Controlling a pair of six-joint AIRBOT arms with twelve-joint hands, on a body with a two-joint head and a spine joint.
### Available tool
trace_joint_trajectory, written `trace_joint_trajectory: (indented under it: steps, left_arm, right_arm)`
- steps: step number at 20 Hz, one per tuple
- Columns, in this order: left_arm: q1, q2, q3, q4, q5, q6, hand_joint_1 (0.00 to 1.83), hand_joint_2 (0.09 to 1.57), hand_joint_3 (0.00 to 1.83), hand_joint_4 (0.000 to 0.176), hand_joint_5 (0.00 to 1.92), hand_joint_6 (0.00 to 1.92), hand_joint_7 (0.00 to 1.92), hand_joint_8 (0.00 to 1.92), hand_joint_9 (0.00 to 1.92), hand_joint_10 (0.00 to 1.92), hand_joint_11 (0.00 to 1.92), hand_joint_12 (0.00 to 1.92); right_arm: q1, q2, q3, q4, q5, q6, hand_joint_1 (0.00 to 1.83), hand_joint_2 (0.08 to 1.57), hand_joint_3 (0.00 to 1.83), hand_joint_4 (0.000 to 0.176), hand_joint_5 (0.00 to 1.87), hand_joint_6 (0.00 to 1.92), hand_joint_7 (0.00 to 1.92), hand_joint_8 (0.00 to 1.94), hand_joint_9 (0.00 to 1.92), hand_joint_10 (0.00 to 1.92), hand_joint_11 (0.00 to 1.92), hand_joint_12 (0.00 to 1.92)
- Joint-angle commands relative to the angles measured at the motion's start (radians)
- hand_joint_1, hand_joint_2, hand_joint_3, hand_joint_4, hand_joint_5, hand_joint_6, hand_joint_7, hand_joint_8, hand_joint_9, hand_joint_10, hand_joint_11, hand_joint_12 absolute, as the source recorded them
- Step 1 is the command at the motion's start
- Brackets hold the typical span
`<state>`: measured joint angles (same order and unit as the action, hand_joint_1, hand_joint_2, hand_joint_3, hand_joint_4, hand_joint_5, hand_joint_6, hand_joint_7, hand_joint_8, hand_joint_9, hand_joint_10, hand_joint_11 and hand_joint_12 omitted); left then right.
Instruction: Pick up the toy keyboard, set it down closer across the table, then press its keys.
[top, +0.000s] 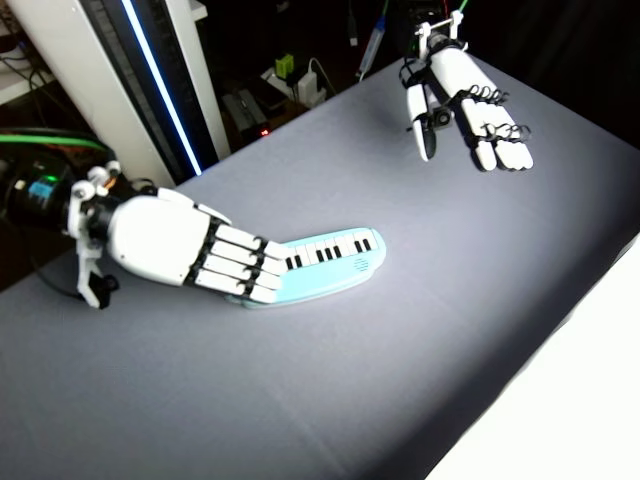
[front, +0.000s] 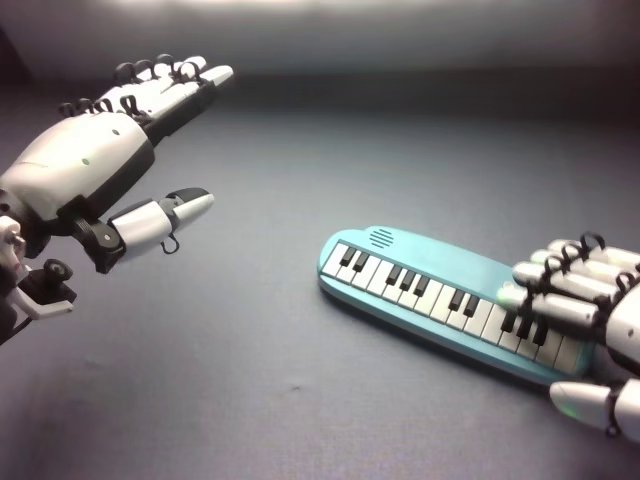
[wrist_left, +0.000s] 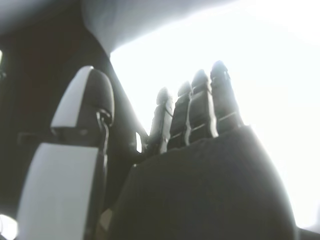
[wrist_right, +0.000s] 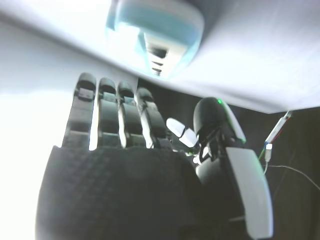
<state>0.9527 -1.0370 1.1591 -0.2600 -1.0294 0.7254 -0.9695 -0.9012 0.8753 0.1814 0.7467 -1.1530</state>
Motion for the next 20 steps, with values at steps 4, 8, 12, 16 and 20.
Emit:
trace_joint_trajectory:
  steps: [4,8,12,16,20]
  left_arm:
    - [0.004,0.016,-0.006,0.002,-0.152,-0.004,0.97,1.33,0.0,0.019,0.13,0.01,0.0,0.0,0.0,0.0,0.0,0.0]
    - [0.021,0.037,-0.028,-0.003,-0.211,-0.003,0.95,1.34,0.0,0.031,0.06,0.0,0.0,0.0,0.0,0.0,0.0,0.0]
    - [0.058,0.073,-0.07,-0.014,-0.314,0.011,0.72,1.34,0.0,0.08,0.0,0.0,0.0,0.0,0.0,0.0,0.0,0.0]
    - [0.088,0.109,-0.105,-0.02,-0.416,0.017,0.63,1.39,0.01,0.052,0.0,0.0,0.0,0.0,0.0,0.0,0.0,0.0]
    - [0.124,0.142,-0.146,-0.035,-0.574,0.03,0.44,1.43,0.02,0.096,0.0,0.0,0.0,0.0,0.0,0.0,0.0,0.0]
  right_arm:
    - [0.002,0.009,-0.002,-0.004,0.114,0.0,0.0,1.42,0.0,0.0,0.56,0.04,0.07,0.01,0.0,0.0,0.0,0.0]
    - [0.002,0.058,-0.035,0.005,0.224,0.0,0.01,1.44,0.01,0.071,0.01,0.0,0.0,0.0,0.0,0.0,0.0,0.0]
    - [-0.002,0.136,-0.078,0.005,0.375,0.003,0.0,1.42,0.0,0.09,0.0,0.0,0.0,0.0,0.0,0.0,0.0,0.0]
    - [-0.043,0.213,-0.098,0.013,0.584,0.078,0.0,1.44,0.0,0.149,0.0,0.0,0.0,0.0,0.0,0.0,0.0,0.0]
    - [-0.118,0.245,-0.12,0.079,0.811,0.078,0.14,1.44,0.0,0.142,0.0,0.0,0.0,0.0,0.0,0.0,0.0,0.0]
